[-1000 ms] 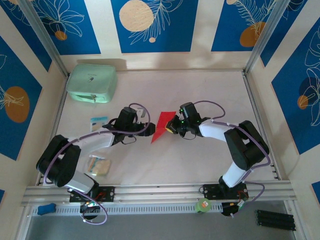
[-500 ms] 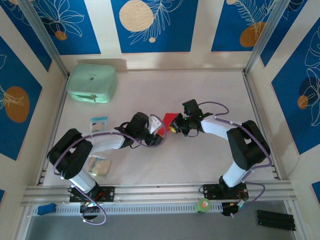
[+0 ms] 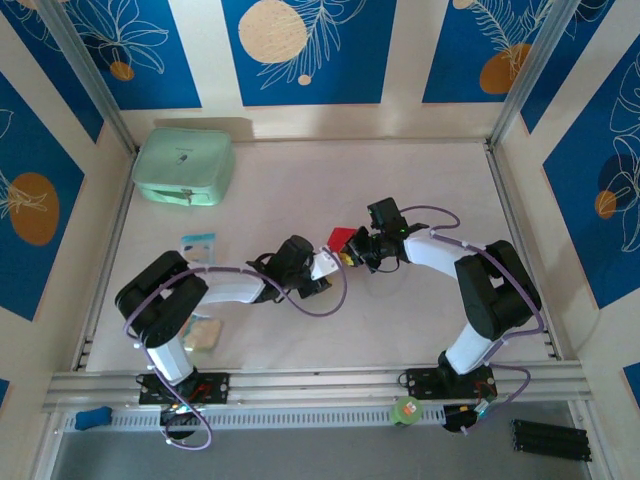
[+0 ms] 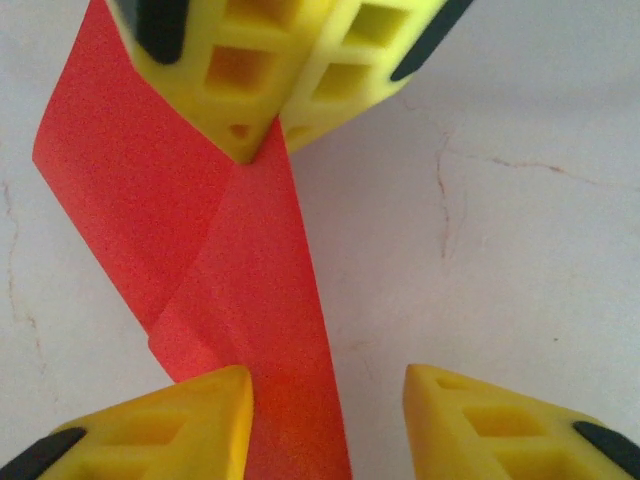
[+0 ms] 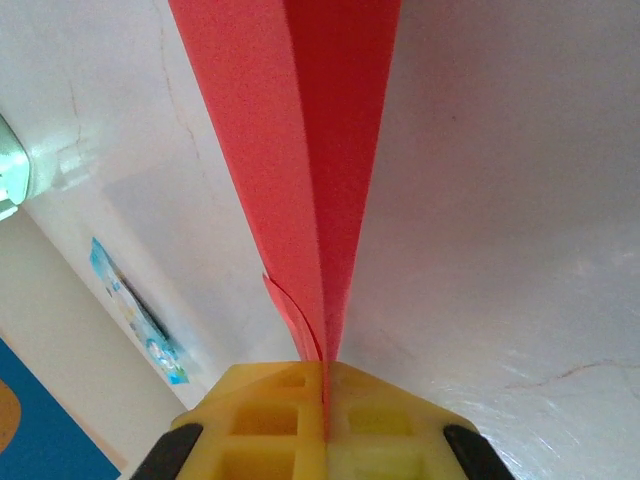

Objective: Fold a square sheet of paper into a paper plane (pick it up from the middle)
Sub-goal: Fold the wing for the fifth time at the center of the table.

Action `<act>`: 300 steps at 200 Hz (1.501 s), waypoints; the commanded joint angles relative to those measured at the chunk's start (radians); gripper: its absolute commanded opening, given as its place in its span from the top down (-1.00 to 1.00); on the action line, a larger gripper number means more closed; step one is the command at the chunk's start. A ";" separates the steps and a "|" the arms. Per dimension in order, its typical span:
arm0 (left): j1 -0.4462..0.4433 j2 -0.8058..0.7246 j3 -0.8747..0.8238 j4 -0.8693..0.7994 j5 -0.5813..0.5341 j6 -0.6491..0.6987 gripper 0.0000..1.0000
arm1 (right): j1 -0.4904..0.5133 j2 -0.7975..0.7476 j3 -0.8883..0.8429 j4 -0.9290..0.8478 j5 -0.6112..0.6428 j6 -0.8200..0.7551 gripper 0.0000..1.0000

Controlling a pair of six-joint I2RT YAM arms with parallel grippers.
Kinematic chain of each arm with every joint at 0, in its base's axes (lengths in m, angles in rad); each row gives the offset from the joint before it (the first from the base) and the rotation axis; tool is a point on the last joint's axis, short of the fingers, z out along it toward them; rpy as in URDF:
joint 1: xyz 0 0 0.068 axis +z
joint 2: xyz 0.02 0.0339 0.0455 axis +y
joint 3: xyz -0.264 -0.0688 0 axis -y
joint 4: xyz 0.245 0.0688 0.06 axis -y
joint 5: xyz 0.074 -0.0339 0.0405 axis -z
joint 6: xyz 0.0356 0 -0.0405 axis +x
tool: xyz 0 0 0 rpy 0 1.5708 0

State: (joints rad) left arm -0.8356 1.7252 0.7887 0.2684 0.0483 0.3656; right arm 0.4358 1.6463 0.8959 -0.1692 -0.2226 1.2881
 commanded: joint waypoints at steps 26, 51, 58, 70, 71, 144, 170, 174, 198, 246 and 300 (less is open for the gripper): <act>-0.011 0.018 0.015 0.056 -0.038 0.050 0.34 | -0.007 -0.005 0.021 -0.031 -0.038 0.017 0.92; -0.012 0.022 0.014 0.057 -0.048 0.049 0.45 | -0.009 -0.002 0.020 -0.025 -0.056 0.026 0.91; -0.012 0.022 0.013 0.057 -0.049 0.049 0.50 | -0.009 -0.003 0.020 -0.026 -0.057 0.024 0.92; -0.012 0.021 0.015 0.055 -0.048 0.047 0.53 | -0.009 -0.002 0.020 -0.028 -0.057 0.026 0.92; -0.012 0.021 0.015 0.055 -0.048 0.047 0.54 | -0.009 -0.002 0.020 -0.028 -0.059 0.026 0.92; -0.011 0.034 0.009 0.055 -0.027 0.015 0.76 | -0.010 0.013 0.018 -0.042 -0.071 0.028 0.75; -0.012 0.045 0.005 0.059 -0.021 -0.005 0.83 | -0.010 -0.002 0.007 -0.060 -0.053 0.029 0.39; -0.011 0.046 0.004 0.061 -0.021 -0.010 0.84 | -0.010 -0.007 0.005 -0.063 -0.049 0.028 0.33; -0.011 0.051 -0.004 0.069 -0.009 -0.046 0.90 | -0.014 -0.041 -0.006 -0.084 -0.014 0.018 0.08; -0.009 0.056 0.010 0.025 0.029 -0.137 1.00 | -0.044 -0.143 -0.038 -0.141 0.091 -0.047 -0.21; -0.004 0.065 -0.014 0.049 0.081 -0.233 1.00 | -0.065 -0.216 -0.070 -0.199 0.181 -0.100 -0.26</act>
State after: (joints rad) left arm -0.8383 1.7710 0.7876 0.3126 0.0765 0.1982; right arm 0.3801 1.4544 0.8528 -0.3050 -0.0914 1.2221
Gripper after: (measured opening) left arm 0.054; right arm 0.630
